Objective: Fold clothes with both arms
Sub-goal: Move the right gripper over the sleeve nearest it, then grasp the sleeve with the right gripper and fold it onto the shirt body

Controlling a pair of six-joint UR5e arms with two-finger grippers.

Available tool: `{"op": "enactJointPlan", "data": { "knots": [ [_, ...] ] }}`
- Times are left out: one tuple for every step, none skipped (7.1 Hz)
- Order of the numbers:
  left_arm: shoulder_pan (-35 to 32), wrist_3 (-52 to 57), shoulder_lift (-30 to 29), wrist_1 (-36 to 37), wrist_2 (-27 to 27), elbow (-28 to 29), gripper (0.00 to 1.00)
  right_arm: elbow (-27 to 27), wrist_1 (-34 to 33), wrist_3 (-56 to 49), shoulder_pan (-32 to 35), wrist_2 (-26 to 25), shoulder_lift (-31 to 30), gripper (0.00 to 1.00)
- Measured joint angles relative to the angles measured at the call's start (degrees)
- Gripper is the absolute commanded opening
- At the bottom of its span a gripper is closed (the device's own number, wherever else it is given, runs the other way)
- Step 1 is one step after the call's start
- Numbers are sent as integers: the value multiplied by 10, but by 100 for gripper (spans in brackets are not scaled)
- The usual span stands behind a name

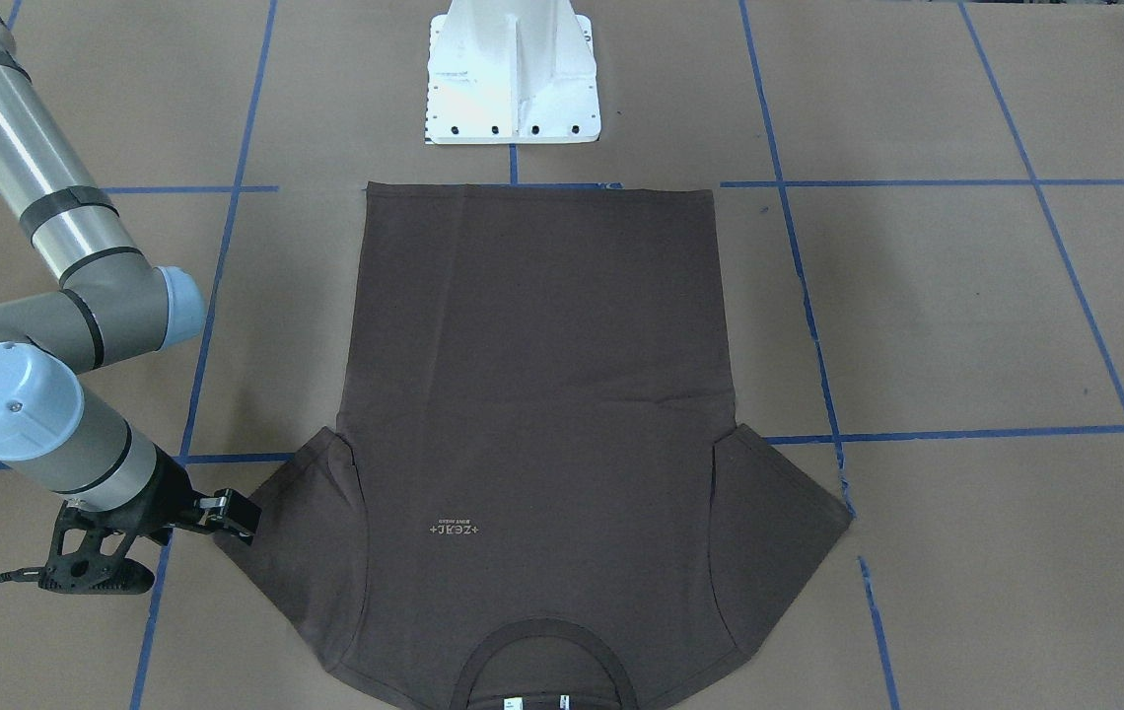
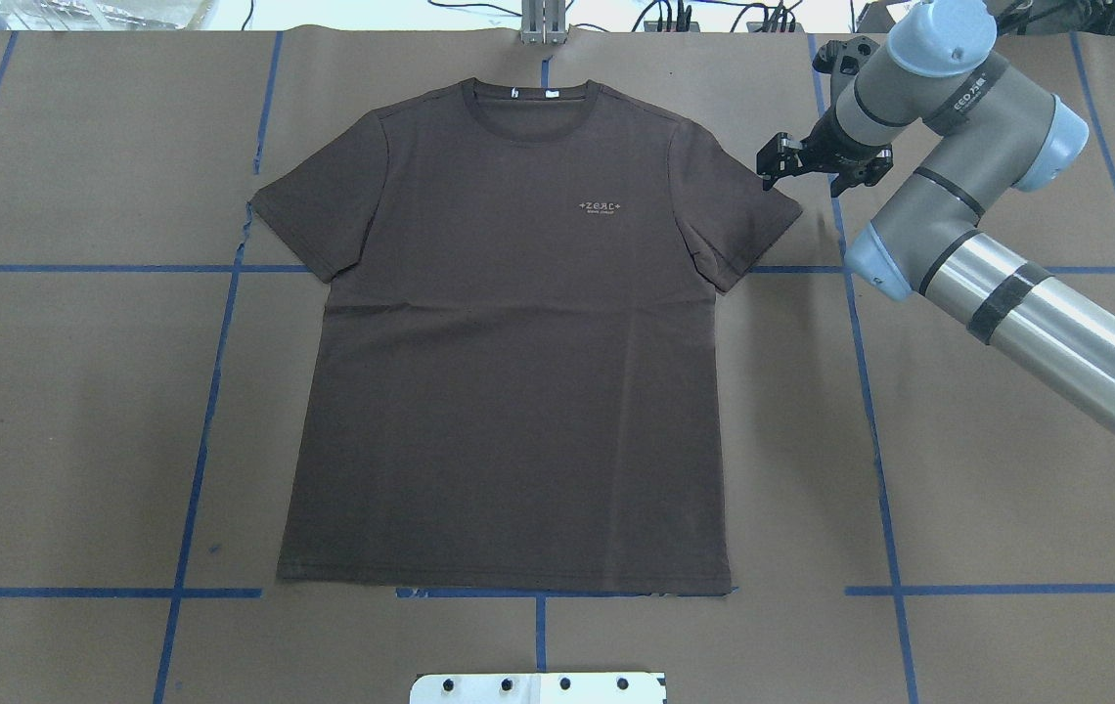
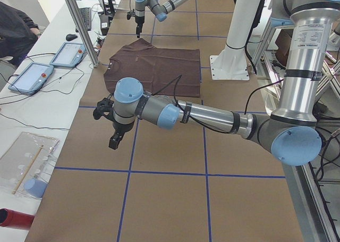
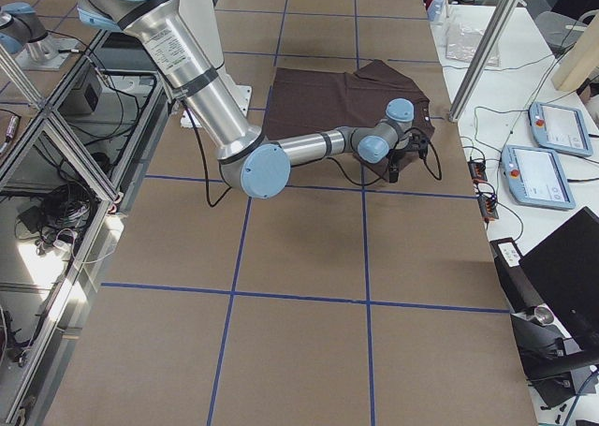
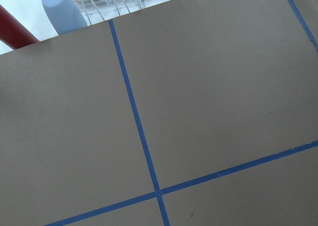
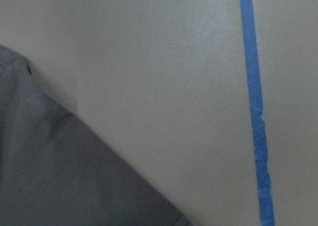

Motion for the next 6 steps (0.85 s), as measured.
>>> {"op": "enactJointPlan", "data": {
  "knots": [
    [0, 0, 0, 0, 0, 0, 100, -6, 0, -1, -4, -1, 1, 98],
    [0, 1, 0, 0, 0, 0, 100, -9, 0, -1, -7, -1, 1, 89],
    [0, 2, -1, 0, 0, 0, 100, -11, 0, -1, -9, -1, 1, 81],
    [0, 2, -1, 0, 0, 0, 100, -13, -1, 0, -9, -1, 1, 77],
    [0, 2, -1, 0, 0, -1, 100, -16, -1, 0, -10, -1, 1, 75],
    [0, 2, -1, 0, 0, -1, 100, -19, -1, 0, -10, -1, 2, 73]
  ]
}}
